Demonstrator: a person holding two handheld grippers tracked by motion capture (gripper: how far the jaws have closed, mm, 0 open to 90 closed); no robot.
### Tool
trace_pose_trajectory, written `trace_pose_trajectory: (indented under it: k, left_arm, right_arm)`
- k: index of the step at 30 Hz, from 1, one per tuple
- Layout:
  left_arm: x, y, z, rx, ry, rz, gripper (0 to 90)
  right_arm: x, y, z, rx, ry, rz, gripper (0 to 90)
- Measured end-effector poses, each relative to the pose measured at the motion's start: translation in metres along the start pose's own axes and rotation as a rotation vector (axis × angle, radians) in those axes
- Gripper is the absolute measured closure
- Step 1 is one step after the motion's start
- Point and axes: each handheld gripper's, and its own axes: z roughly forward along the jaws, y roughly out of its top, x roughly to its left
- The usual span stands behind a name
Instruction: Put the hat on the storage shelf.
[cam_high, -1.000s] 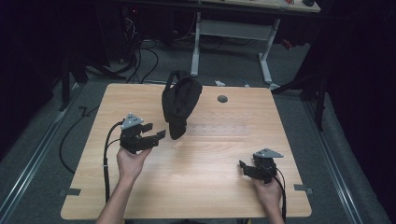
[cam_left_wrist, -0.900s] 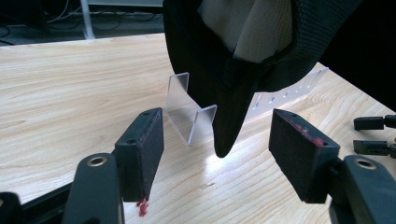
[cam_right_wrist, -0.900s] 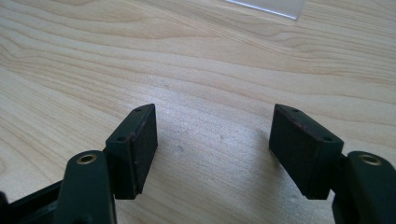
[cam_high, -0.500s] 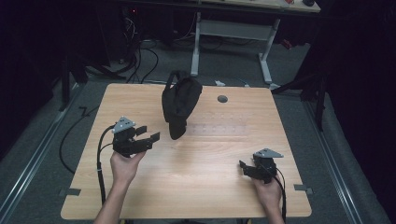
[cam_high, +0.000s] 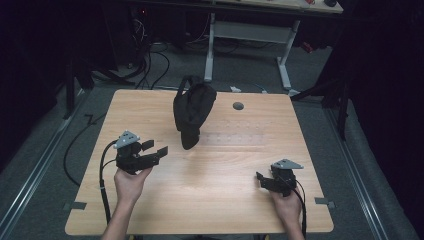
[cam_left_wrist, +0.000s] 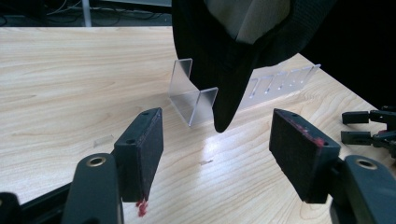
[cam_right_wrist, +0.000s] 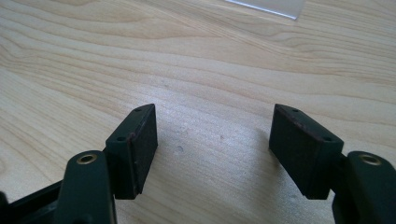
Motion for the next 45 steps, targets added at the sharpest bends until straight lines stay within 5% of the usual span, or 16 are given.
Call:
trace_pose_trajectory:
  k: [45]
  left_arm:
    - [0.018, -0.025, -0.026, 0.051, 0.019, -0.104, 34.7]
  right_arm:
    - [0.000, 0.000, 0.000, 0.001, -0.002, 0.000, 32.7]
